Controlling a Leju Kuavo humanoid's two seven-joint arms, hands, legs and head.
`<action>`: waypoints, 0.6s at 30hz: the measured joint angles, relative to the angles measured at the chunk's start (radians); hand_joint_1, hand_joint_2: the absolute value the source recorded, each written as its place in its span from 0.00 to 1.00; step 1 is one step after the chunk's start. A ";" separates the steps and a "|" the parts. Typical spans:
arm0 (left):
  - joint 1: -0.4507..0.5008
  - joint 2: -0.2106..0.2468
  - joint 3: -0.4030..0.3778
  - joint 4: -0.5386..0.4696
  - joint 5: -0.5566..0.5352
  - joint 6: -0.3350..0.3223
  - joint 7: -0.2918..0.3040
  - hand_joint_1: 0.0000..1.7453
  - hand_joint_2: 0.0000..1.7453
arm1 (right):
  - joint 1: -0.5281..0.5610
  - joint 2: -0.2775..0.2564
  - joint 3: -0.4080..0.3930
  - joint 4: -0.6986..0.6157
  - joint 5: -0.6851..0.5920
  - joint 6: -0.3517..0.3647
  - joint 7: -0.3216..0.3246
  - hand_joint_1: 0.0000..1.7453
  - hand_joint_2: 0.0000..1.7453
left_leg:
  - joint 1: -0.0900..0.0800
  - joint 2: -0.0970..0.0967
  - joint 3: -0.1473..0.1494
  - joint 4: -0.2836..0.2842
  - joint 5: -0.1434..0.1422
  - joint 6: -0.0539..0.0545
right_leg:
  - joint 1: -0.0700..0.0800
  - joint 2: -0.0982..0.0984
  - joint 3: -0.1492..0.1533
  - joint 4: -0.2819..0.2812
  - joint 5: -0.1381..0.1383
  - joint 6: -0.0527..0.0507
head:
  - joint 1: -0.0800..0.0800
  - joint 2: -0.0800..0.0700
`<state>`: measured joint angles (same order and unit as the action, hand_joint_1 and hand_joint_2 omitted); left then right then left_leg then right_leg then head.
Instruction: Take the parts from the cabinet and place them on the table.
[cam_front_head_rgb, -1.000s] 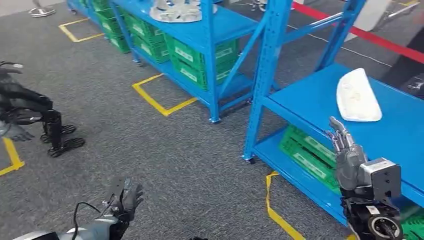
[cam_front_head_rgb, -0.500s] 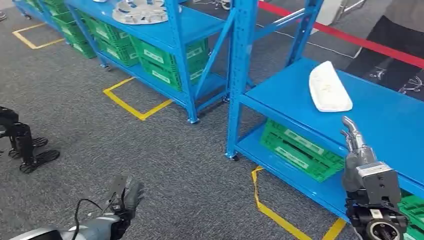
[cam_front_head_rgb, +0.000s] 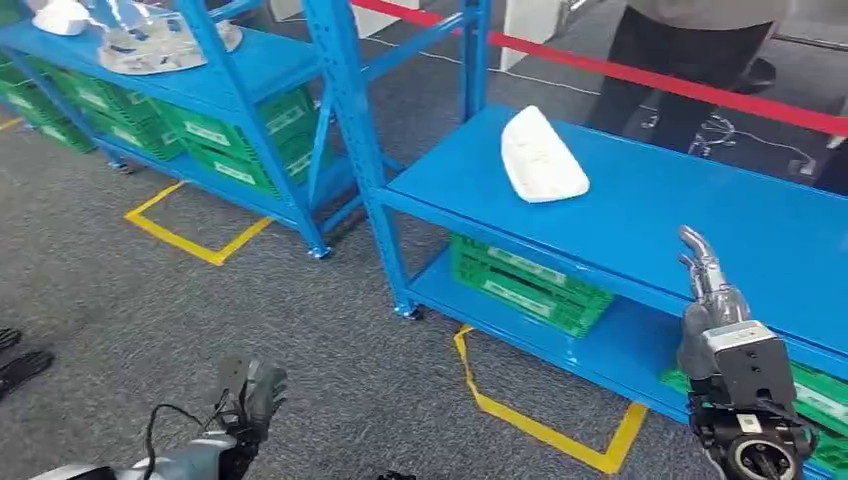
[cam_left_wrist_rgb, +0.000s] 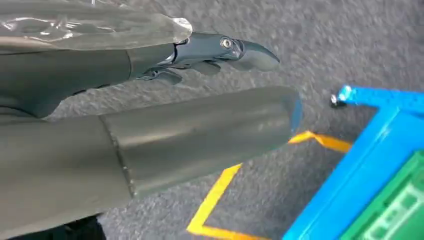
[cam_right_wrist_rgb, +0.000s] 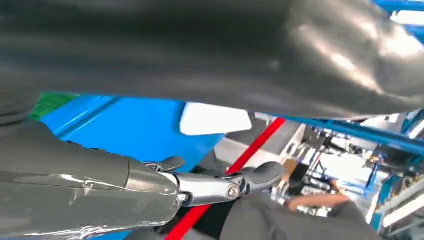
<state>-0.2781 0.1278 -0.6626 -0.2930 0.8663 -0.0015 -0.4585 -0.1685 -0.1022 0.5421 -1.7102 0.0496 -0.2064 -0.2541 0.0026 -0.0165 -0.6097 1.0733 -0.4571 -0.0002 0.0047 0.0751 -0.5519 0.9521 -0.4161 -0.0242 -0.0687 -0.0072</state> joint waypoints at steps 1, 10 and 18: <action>-0.002 0.001 0.000 0.000 0.000 0.000 0.000 0.00 0.00 | 0.000 0.000 0.000 0.000 0.000 0.000 0.000 0.00 0.00 | -0.004 -0.032 0.044 -0.090 0.034 0.010 | -0.001 0.011 0.000 0.000 0.002 0.001 | 0.000 0.000; -0.013 -0.007 0.000 0.000 -0.005 -0.007 0.006 0.00 0.00 | -0.006 -0.001 -0.003 -0.009 0.008 -0.016 0.020 0.00 0.00 | 0.002 0.028 0.046 -0.155 0.066 0.029 | -0.004 -0.059 -0.101 0.216 -0.149 0.047 | 0.019 0.000; -0.015 -0.014 0.000 0.000 -0.007 -0.007 0.013 0.00 0.00 | 0.000 -0.002 -0.005 -0.015 0.010 -0.021 0.029 0.00 0.00 | 0.007 0.104 0.006 -0.134 0.095 -0.006 | -0.018 -0.120 0.097 -0.004 -0.072 0.058 | 0.017 0.000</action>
<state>-0.2929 0.1137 -0.6626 -0.2930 0.8595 -0.0088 -0.4452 -0.1688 -0.1038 0.5371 -1.7247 0.0599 -0.2277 -0.2255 0.0096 0.0872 -0.6037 0.9390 -0.3618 -0.0066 -0.0130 -0.0449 -0.4551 0.9477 -0.4882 0.0339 -0.0515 -0.0072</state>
